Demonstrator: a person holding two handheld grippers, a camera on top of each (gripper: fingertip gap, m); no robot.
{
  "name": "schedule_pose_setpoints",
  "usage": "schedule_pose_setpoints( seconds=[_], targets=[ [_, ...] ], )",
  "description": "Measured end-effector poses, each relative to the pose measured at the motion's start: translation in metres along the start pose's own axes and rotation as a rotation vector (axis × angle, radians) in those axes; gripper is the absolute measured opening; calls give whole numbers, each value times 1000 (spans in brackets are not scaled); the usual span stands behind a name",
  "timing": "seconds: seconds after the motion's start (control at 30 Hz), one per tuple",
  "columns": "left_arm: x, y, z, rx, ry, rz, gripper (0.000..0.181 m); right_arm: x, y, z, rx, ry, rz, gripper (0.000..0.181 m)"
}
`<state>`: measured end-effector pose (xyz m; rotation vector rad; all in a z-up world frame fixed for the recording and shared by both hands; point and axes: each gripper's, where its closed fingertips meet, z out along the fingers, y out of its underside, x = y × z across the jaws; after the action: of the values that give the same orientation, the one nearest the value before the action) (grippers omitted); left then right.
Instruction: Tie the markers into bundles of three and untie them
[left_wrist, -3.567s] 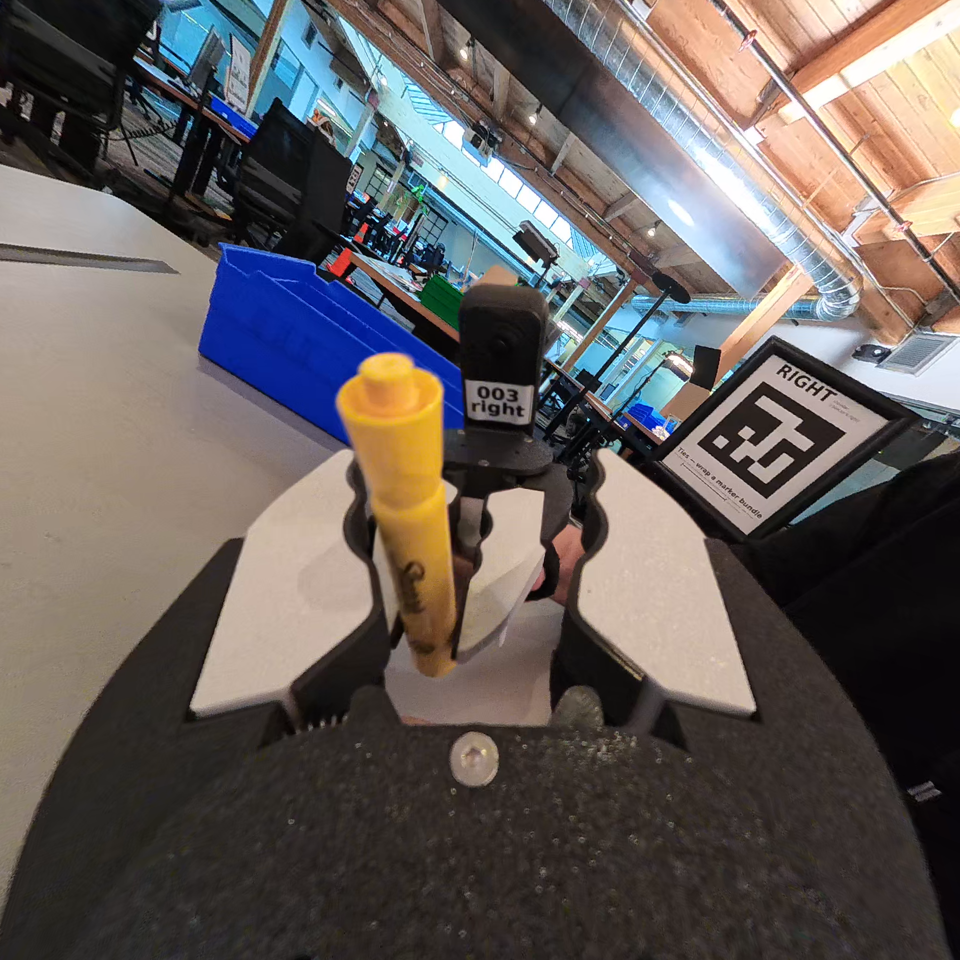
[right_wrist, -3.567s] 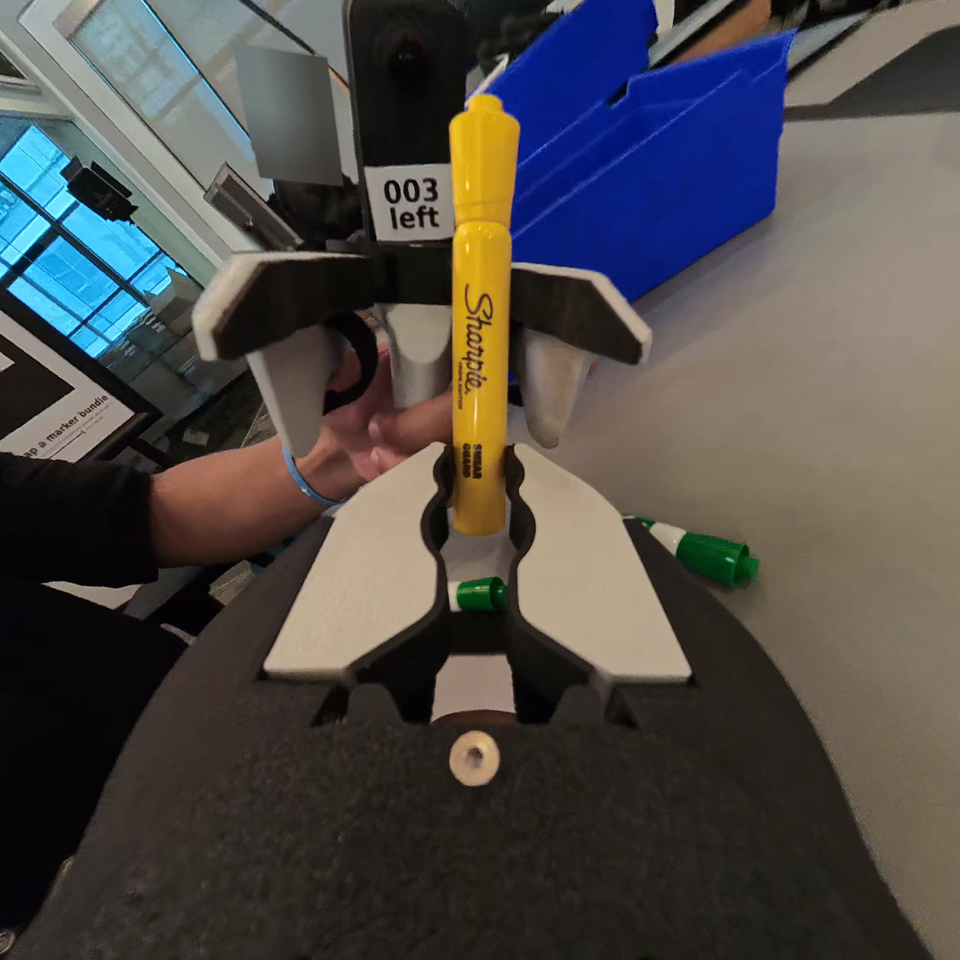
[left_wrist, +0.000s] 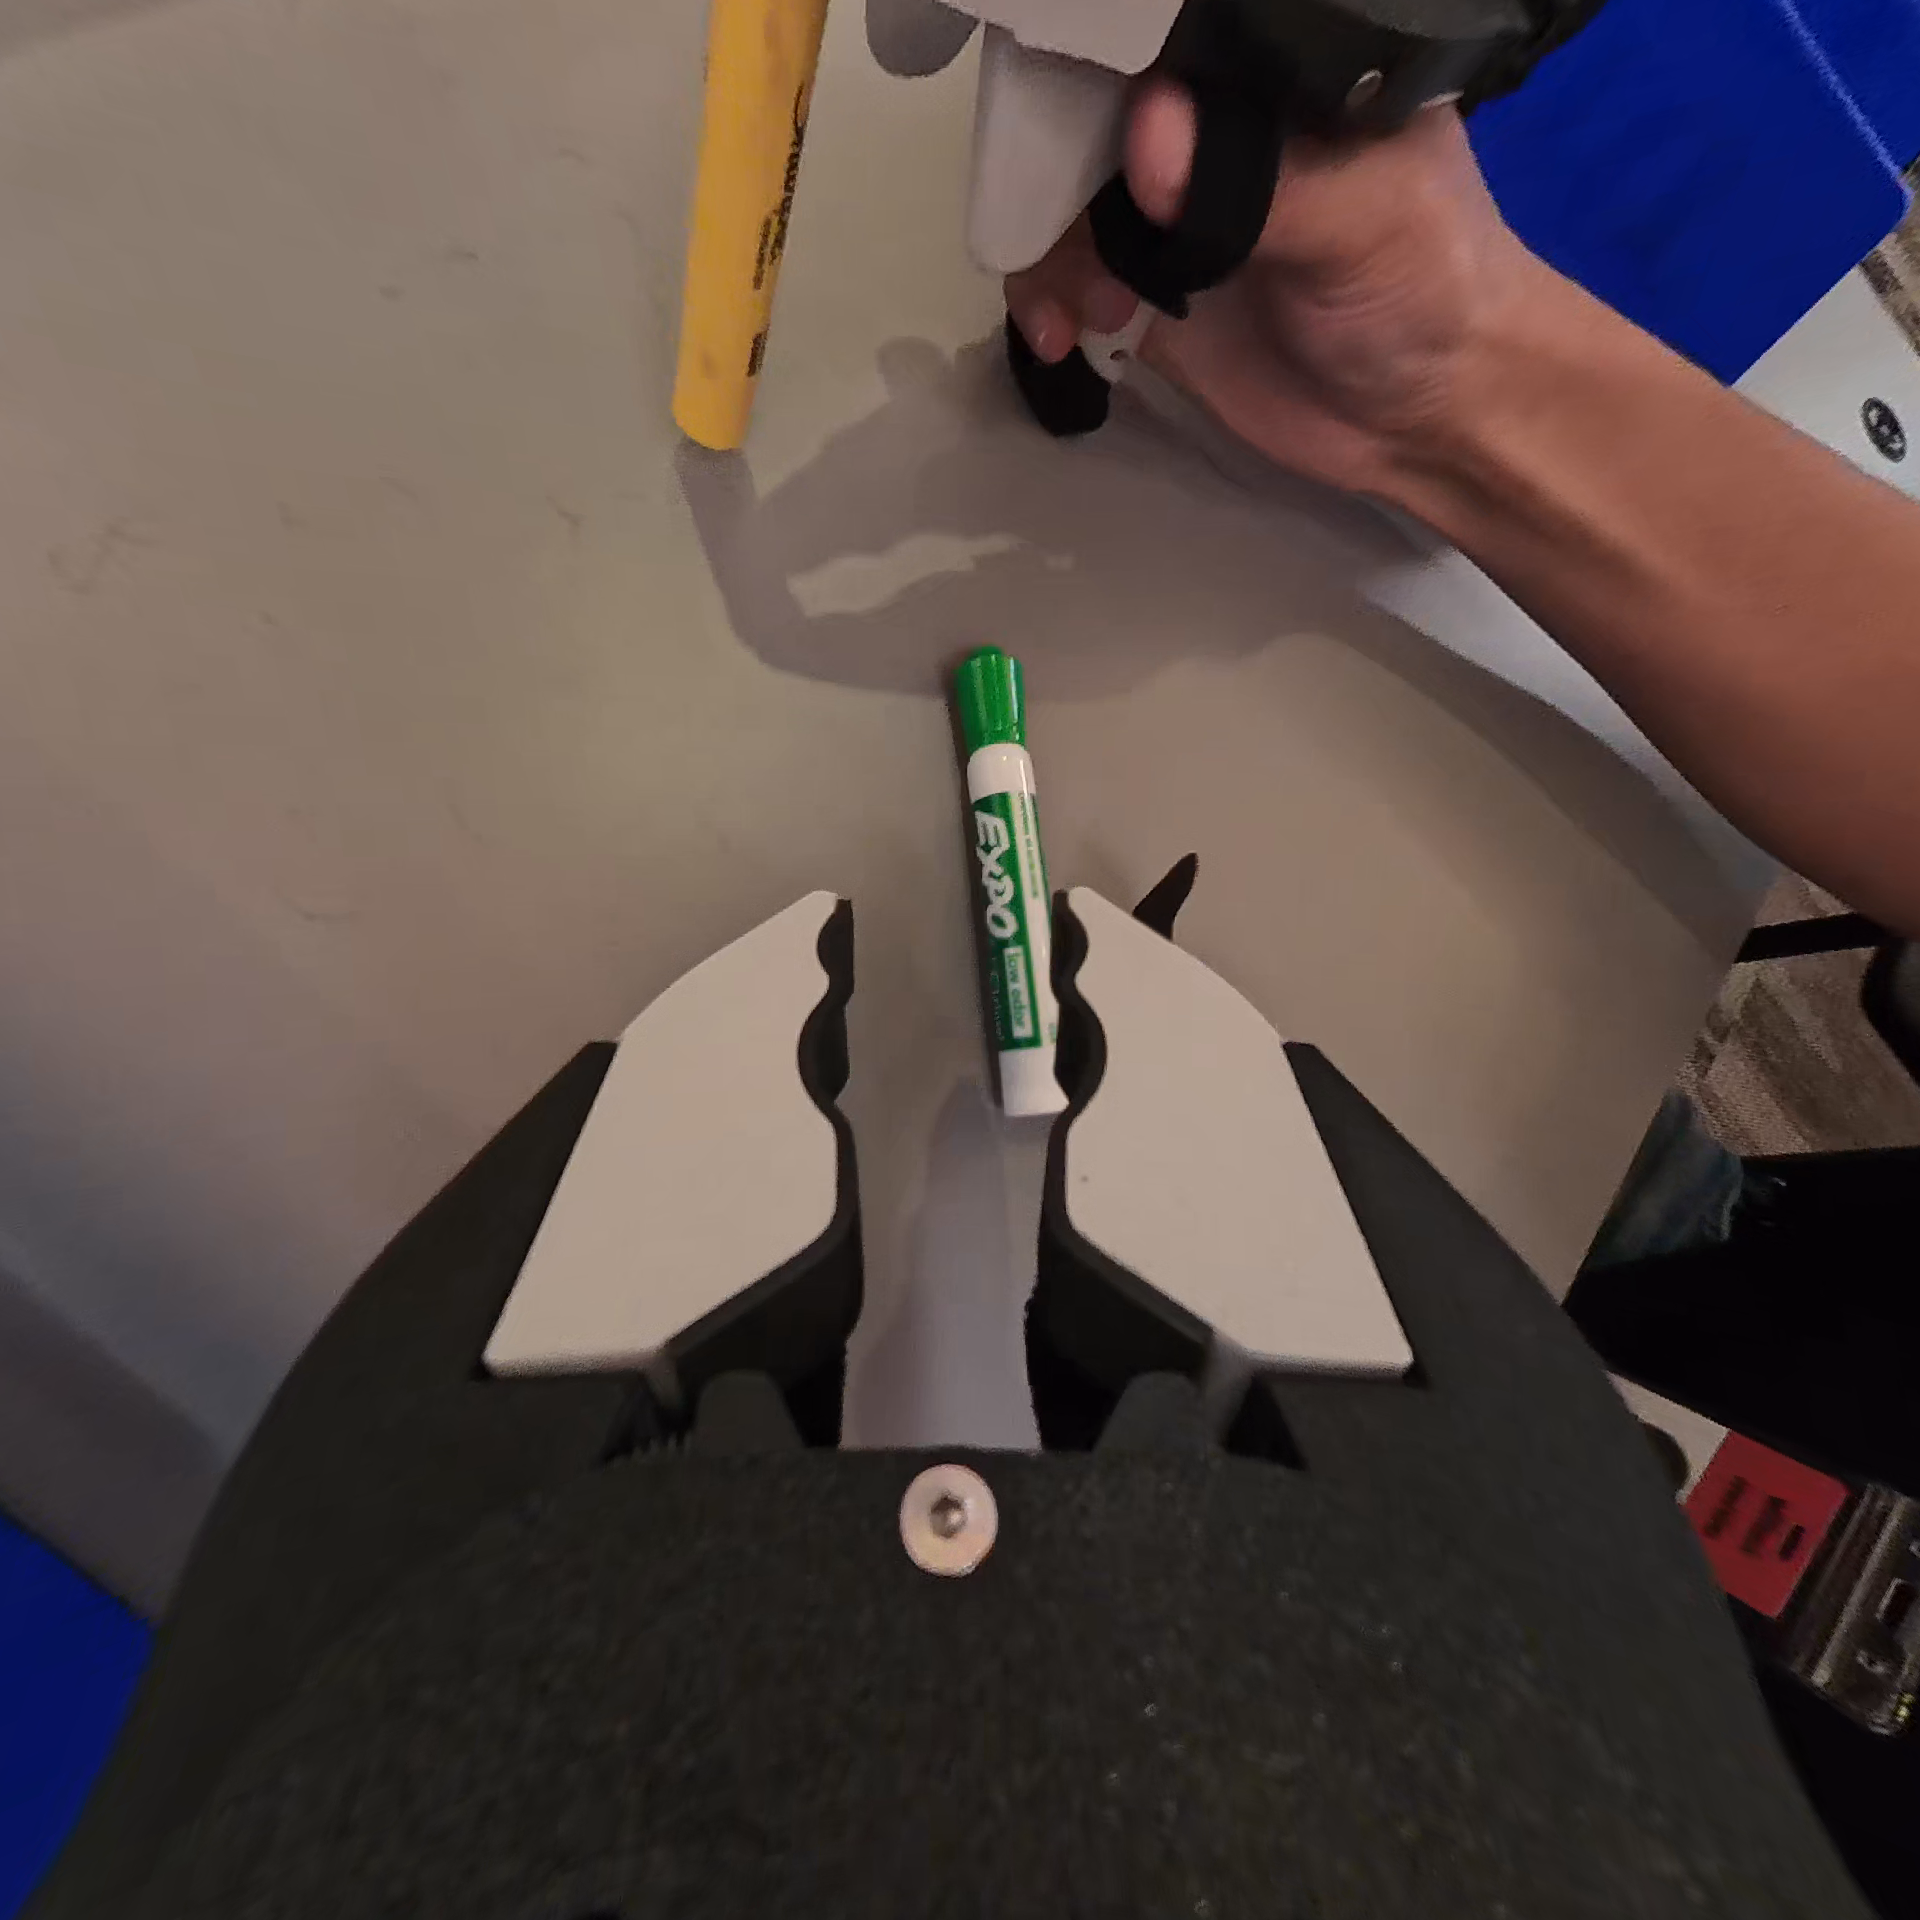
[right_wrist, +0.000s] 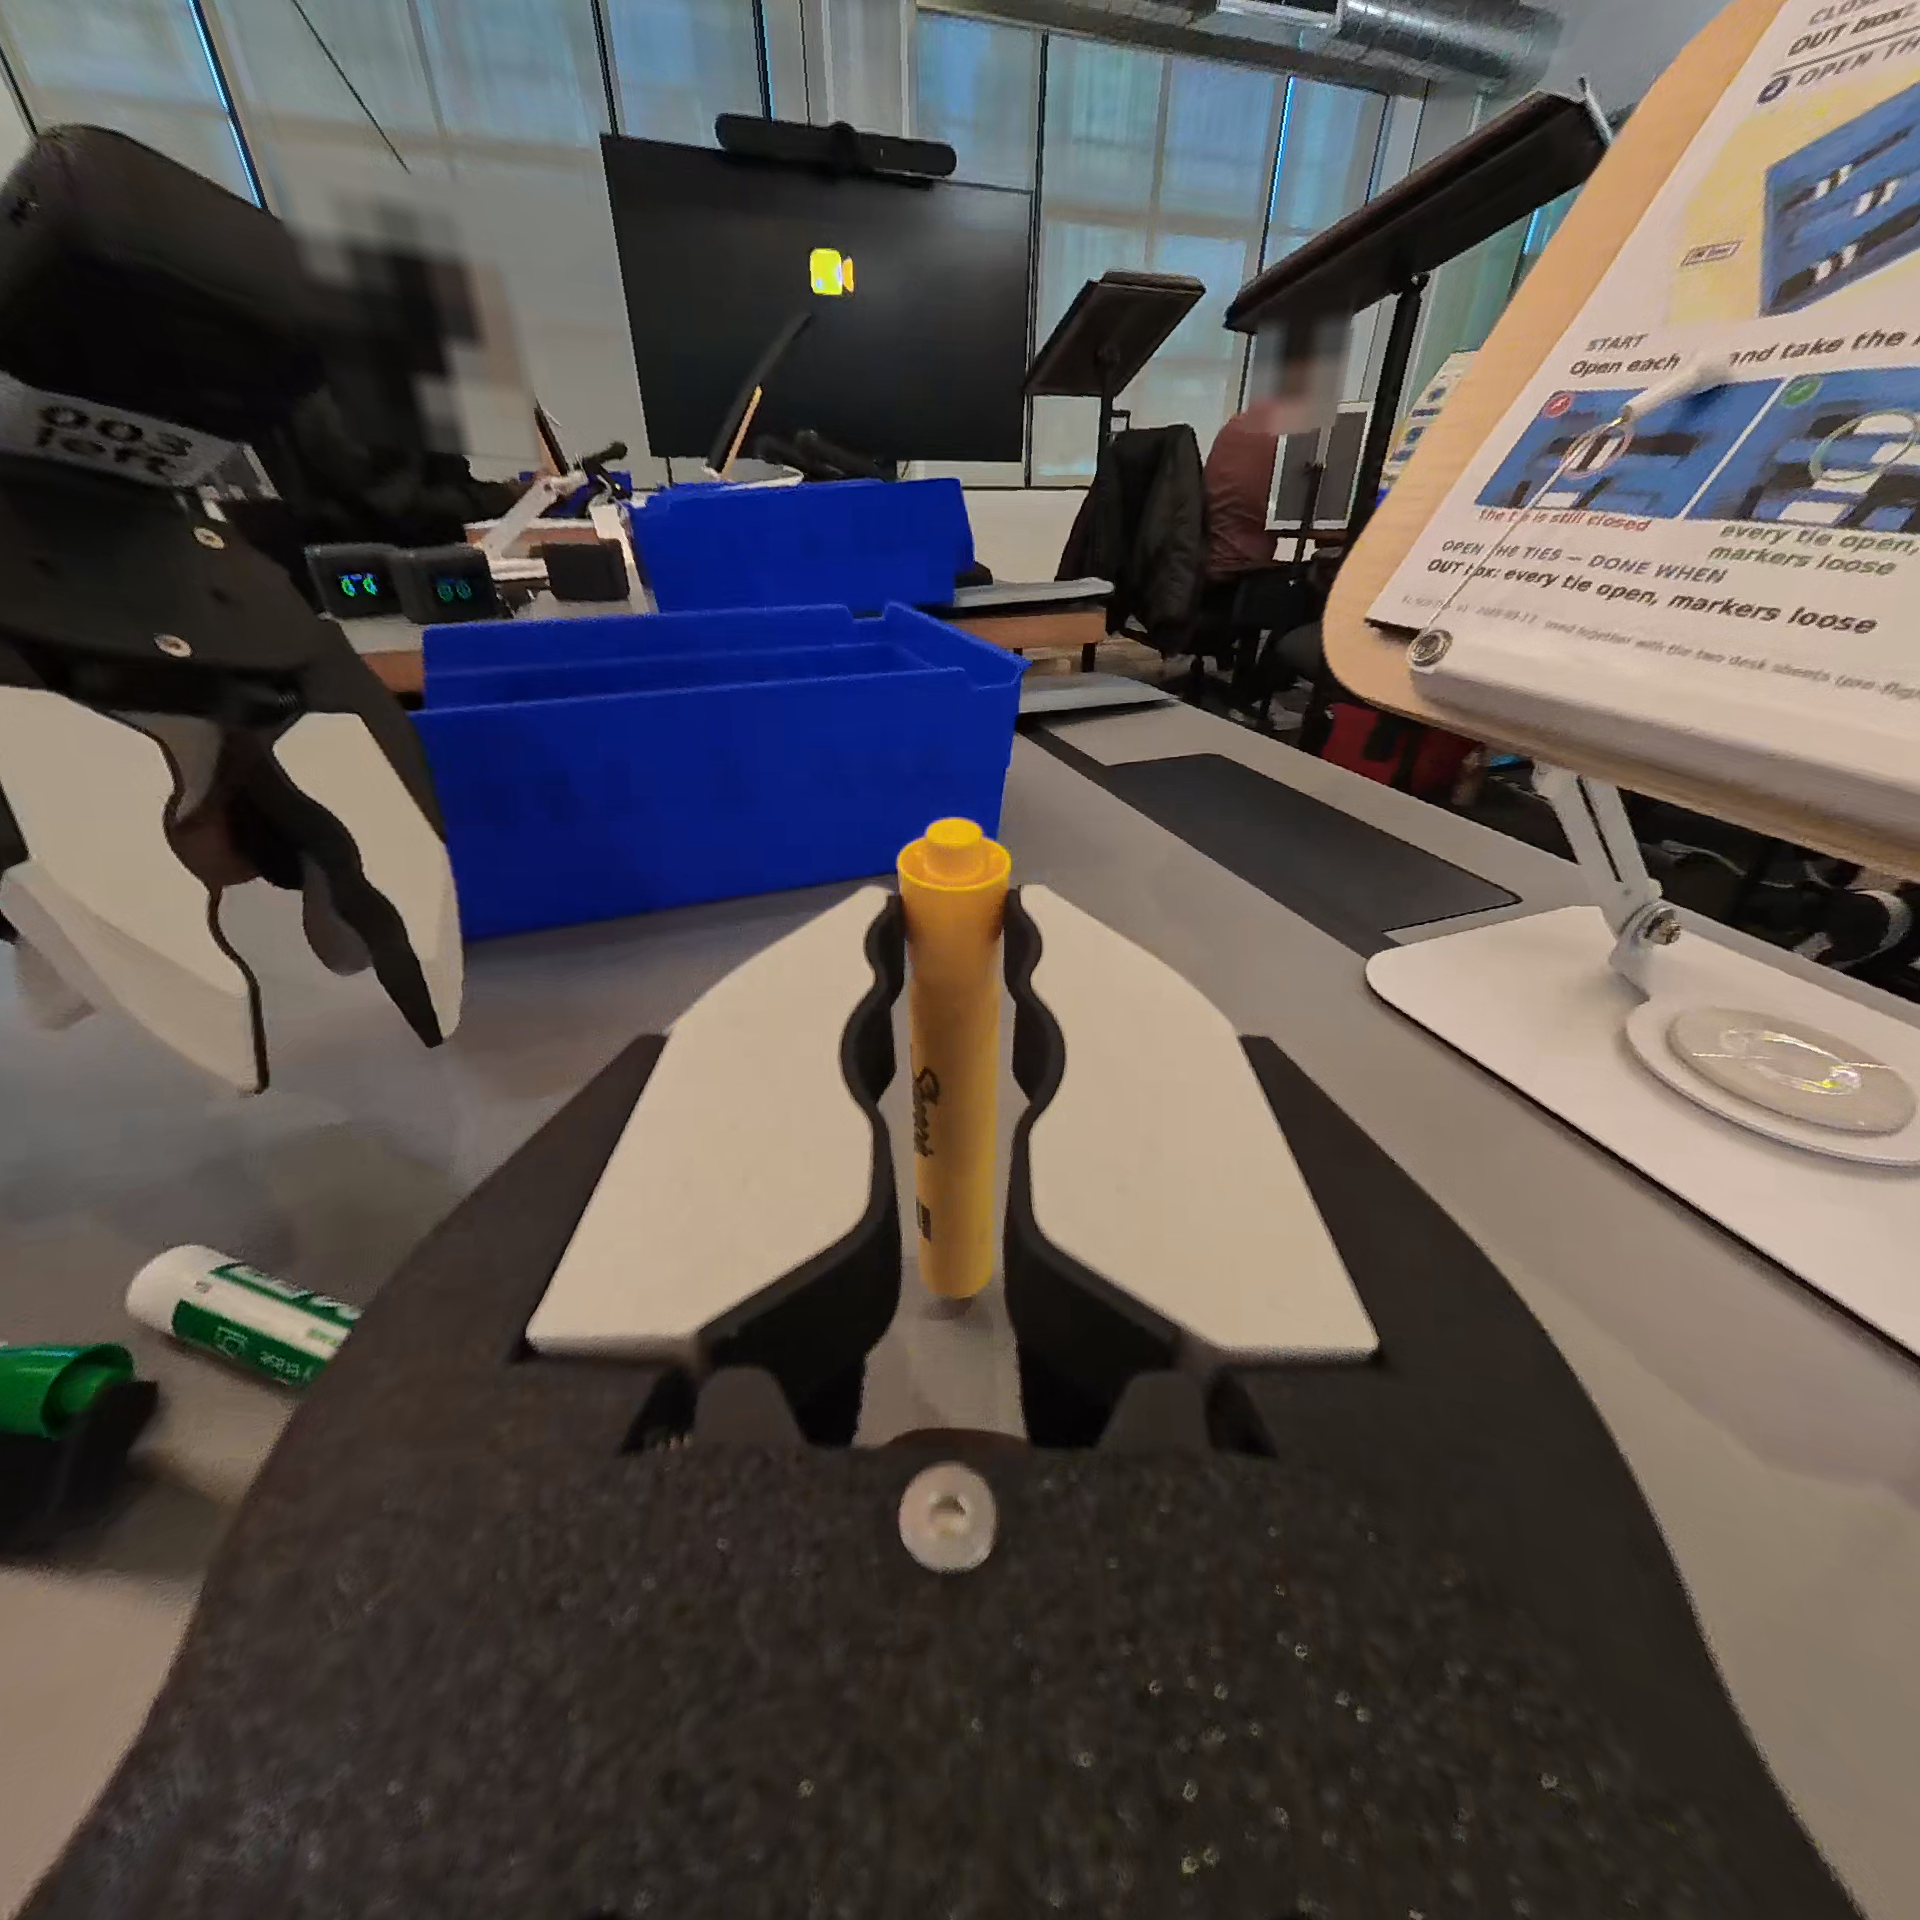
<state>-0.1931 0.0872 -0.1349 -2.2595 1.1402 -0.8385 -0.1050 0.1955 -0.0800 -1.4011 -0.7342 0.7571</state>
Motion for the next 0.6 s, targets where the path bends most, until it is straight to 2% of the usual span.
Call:
schedule_pose_setpoints(
  seconds=[0.23,0.6],
  targets=[
    [-4,3,5,-27,-3,1,36,-1,12,4,-128,2,-15,18],
    [-3,8,14,-68,-9,11,37,6,16,1,-158,15,36,23]
  ],
)
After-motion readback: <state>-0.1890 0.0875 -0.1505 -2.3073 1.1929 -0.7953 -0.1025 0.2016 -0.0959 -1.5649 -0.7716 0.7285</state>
